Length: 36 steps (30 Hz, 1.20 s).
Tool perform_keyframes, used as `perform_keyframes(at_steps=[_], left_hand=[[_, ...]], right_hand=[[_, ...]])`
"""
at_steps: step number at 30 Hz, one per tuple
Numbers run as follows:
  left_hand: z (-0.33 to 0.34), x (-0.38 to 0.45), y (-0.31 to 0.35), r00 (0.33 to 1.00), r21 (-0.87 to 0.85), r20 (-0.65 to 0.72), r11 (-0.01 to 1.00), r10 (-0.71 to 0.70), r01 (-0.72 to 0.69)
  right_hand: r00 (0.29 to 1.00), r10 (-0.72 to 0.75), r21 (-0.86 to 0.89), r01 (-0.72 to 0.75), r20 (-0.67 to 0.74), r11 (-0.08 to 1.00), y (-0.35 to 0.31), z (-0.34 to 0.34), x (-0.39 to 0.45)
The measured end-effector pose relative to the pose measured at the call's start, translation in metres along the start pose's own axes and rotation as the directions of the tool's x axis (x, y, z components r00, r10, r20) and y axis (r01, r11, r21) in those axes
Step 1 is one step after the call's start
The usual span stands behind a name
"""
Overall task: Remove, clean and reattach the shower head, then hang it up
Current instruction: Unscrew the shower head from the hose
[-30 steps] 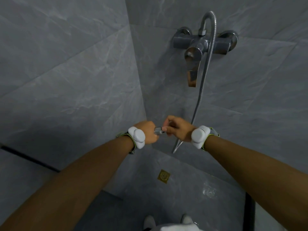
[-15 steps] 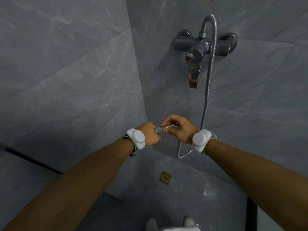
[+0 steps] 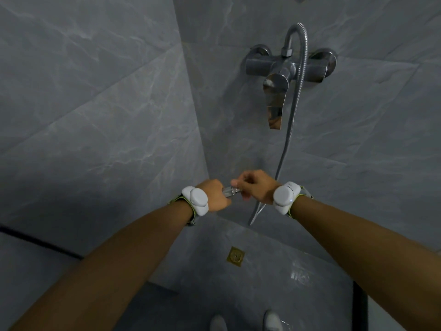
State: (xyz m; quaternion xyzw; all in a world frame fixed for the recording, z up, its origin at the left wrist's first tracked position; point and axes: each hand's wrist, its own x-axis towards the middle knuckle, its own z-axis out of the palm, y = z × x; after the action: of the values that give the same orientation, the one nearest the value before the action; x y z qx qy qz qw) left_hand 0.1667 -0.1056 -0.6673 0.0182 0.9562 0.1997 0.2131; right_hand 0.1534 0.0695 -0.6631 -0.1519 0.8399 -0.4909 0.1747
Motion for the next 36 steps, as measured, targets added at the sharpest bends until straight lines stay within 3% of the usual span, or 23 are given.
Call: perform_keyframes(at_steps=[2, 5, 8, 14, 21, 24, 26, 28, 30, 33, 36], left_hand=[[0.001, 0.001, -0.003, 1.000, 0.017, 0.028, 1.000, 0.000, -0.001], [0.003, 0.006, -0.006, 0.999, -0.030, 0.038, 0.999, -0.022, 0.023], [0.002, 0.010, -0.006, 0.999, -0.068, 0.007, 0.997, -0.042, 0.043], [0.004, 0.012, -0.013, 0.999, -0.041, 0.012, 0.998, -0.044, 0.044], [0.012, 0.013, -0.012, 0.999, -0.034, 0.002, 0.999, -0.037, 0.037], [0.012, 0.015, -0.006, 0.999, -0.020, -0.004, 0.998, -0.053, 0.053], [0.014, 0.015, -0.004, 0.998, 0.002, 0.013, 0.998, -0.060, 0.060], [0.016, 0.016, -0.004, 0.997, 0.031, 0.034, 0.997, -0.072, 0.070], [0.019, 0.017, -0.001, 0.996, 0.022, 0.030, 0.996, -0.084, 0.084], [0.020, 0.022, 0.005, 0.995, -0.017, -0.032, 0.995, -0.095, 0.094], [0.021, 0.025, 0.013, 0.993, -0.020, -0.049, 0.995, -0.103, 0.103]], right_hand=[[0.995, -0.071, -0.038, 0.074, 0.075, 0.997, 0.002, -0.003, -0.002], [0.979, -0.202, 0.004, 0.202, 0.018, 0.979, 0.005, 0.003, -0.003], [0.991, -0.118, 0.019, 0.120, -0.061, 0.993, 0.007, 0.009, 0.003], [0.999, -0.014, 0.115, 0.010, 0.035, 0.993, 0.008, 0.005, 0.010], [0.975, -0.202, -0.009, 0.203, 0.096, 0.979, 0.010, -0.003, 0.010], [0.994, -0.004, 0.048, -0.002, 0.110, 0.999, 0.004, -0.002, 0.014], [0.978, 0.144, -0.142, -0.123, 0.150, 0.982, 0.005, -0.004, 0.017], [0.957, 0.155, -0.262, -0.089, 0.245, 0.961, 0.008, -0.012, 0.017], [0.958, 0.037, -0.196, 0.020, 0.284, 0.980, 0.015, -0.019, 0.017], [0.967, -0.185, -0.068, 0.199, 0.173, 0.978, 0.027, -0.020, 0.016], [0.990, -0.077, 0.061, 0.070, 0.117, 0.996, 0.030, -0.019, 0.018]])
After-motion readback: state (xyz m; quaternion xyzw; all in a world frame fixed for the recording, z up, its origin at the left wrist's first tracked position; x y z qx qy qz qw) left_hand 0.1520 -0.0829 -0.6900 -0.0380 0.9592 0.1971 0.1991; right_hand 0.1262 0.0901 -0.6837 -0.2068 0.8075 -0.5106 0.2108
